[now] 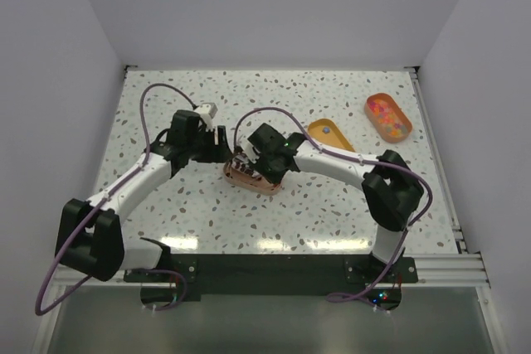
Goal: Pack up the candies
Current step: Scoop the fake candies from the storage box, then place the fake candies in the packing bottle.
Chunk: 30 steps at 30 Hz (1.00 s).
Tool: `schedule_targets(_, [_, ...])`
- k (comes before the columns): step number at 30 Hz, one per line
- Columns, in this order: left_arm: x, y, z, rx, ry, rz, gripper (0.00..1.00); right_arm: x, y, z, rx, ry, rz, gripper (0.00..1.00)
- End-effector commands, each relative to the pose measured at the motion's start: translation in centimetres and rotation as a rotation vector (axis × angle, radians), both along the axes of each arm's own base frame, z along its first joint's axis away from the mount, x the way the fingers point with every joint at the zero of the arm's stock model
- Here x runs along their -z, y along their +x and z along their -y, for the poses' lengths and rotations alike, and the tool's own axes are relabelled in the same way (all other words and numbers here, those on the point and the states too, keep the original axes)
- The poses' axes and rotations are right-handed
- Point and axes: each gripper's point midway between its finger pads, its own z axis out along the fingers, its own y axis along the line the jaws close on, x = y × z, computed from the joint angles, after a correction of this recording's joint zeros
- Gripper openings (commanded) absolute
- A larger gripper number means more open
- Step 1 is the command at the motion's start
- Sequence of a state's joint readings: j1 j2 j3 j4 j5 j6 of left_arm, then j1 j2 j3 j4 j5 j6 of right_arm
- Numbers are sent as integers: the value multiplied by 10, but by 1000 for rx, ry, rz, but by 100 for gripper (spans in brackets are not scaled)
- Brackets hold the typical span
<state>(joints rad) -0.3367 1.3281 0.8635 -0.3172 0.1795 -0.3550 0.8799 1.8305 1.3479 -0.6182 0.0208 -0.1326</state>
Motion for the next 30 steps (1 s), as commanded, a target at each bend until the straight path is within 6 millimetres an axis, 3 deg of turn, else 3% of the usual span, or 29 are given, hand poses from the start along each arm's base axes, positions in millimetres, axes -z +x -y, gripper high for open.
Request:
schedule_targets(1, [-22, 13, -11, -50, -3, 117, 73, -29, 10, -1, 5, 63, 83, 0])
schedule_targets(9, [-40, 22, -39, -174, 53, 204, 86, -50, 8, 16, 15, 72, 126, 0])
schedule_targets(16, [-57, 24, -71, -320, 131, 280, 100, -71, 22, 54, 81, -12, 162, 0])
schedule_targets(22, [-66, 23, -84, -380, 158, 317, 100, -87, 42, 90, 143, -162, 198, 0])
schedule_targets(30, [-63, 23, -84, -367, 167, 301, 100, -81, 52, 114, 180, -384, 186, 0])
